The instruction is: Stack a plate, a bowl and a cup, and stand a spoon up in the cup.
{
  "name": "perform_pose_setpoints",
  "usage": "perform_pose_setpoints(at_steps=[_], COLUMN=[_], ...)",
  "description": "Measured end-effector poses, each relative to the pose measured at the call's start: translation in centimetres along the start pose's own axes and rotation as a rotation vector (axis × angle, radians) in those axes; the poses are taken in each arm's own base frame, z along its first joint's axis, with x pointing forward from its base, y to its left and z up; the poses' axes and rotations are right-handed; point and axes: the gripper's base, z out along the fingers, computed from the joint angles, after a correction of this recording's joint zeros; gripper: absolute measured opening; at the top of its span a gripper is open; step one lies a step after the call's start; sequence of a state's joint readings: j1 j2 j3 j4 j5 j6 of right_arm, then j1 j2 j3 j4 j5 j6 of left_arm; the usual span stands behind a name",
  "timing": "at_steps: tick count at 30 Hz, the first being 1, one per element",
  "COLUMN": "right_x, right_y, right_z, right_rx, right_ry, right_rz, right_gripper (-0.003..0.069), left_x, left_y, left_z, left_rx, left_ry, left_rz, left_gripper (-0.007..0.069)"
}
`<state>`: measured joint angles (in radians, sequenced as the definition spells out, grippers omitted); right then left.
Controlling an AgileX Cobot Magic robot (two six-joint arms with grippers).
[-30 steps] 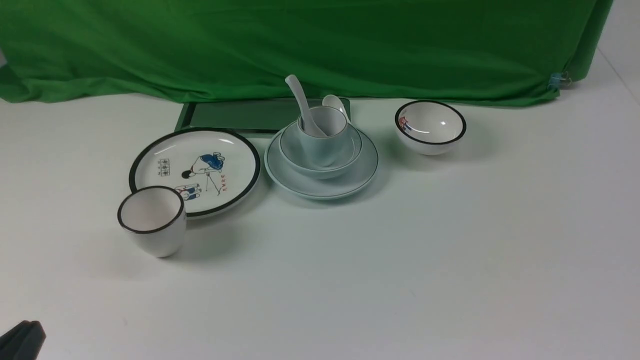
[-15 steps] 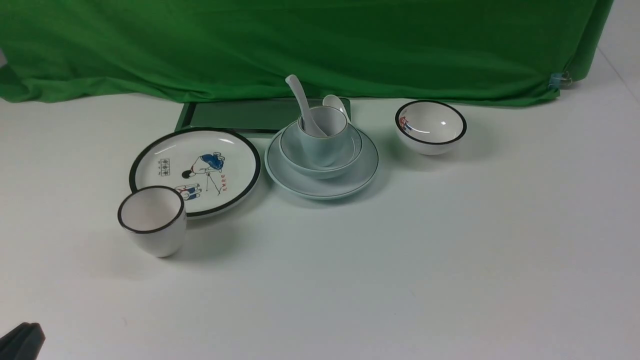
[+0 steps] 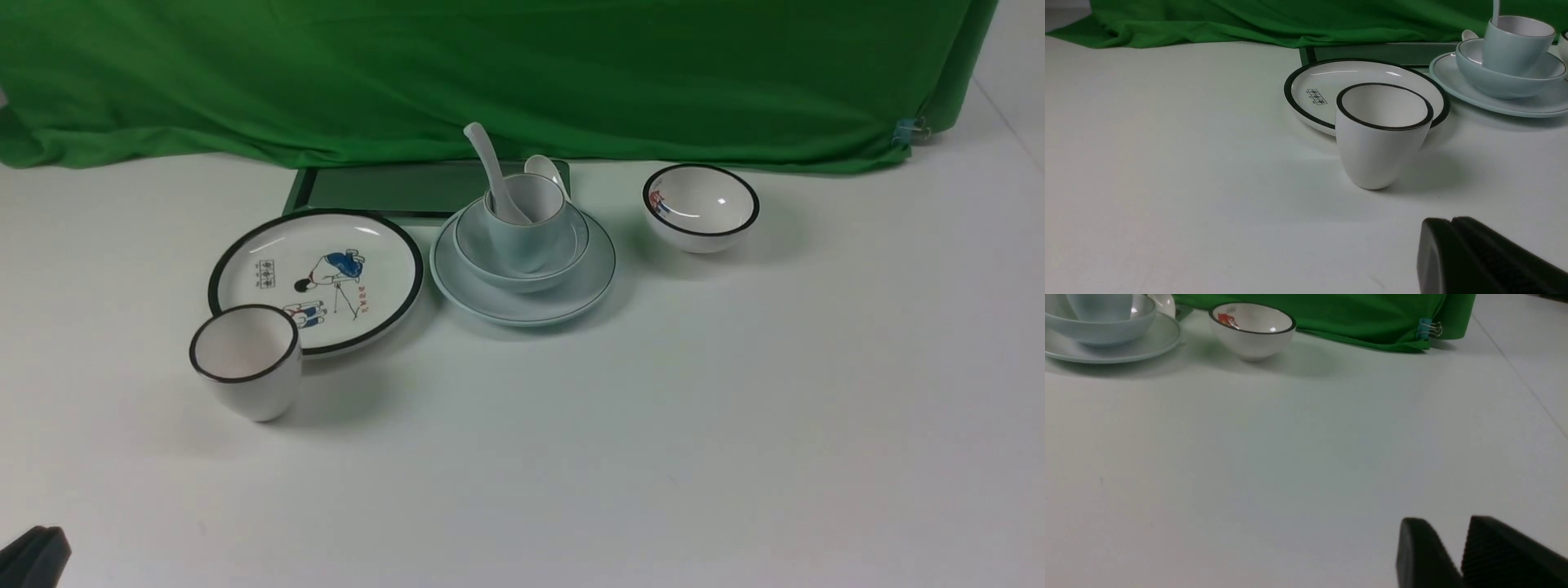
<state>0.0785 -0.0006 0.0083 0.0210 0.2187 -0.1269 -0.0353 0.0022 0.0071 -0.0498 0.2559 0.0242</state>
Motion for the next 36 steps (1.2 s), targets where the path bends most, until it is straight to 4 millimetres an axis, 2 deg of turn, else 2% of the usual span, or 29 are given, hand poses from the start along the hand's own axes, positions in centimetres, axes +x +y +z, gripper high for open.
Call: perform_pose_setpoints(at_steps=[36], right_x=[0.00], right_y=[0.00], right_z=[0.00], right_rx=[0.000], right_ry=[0.000], right_rz=[0.000], right_gripper=[0.0238], left_x=[0.00], left_y=[0.00], left_z=[0.00], left_rx=[0.000], left_ry=[0.000], left_rz=[0.001], left_gripper=[-0.0031])
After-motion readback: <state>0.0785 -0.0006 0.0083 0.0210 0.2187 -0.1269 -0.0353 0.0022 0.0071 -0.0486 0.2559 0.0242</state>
